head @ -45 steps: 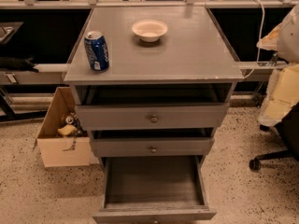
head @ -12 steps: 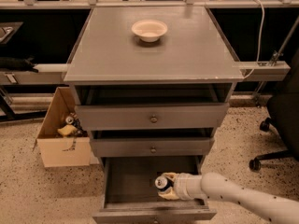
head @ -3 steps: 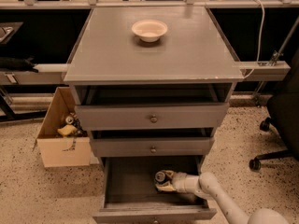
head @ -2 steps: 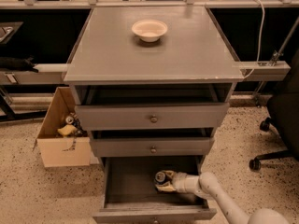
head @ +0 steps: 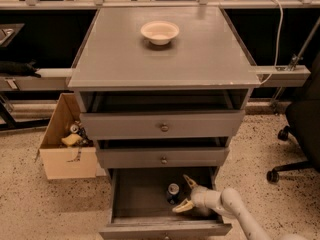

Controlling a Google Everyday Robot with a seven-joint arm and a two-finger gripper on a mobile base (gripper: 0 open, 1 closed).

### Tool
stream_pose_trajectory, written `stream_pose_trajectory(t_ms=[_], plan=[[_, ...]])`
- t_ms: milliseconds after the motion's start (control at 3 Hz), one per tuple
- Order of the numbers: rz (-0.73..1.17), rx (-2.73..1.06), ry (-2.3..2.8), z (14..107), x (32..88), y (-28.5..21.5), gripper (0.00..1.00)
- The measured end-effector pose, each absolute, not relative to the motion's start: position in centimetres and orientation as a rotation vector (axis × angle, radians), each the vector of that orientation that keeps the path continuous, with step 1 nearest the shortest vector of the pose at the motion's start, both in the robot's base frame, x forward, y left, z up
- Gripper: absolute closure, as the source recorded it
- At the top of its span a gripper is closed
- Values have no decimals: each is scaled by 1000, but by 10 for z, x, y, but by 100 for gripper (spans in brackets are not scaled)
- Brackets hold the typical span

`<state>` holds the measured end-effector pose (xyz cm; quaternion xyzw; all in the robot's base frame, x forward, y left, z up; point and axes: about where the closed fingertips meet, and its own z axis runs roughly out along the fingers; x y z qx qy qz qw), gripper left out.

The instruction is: Place pepsi can into bottom drawer

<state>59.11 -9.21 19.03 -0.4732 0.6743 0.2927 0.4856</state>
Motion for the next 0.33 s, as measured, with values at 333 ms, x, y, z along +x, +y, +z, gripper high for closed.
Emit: stream_pose_trajectory(t_ms=[333], plan=[[689, -1133, 1597, 216, 580, -106, 0]])
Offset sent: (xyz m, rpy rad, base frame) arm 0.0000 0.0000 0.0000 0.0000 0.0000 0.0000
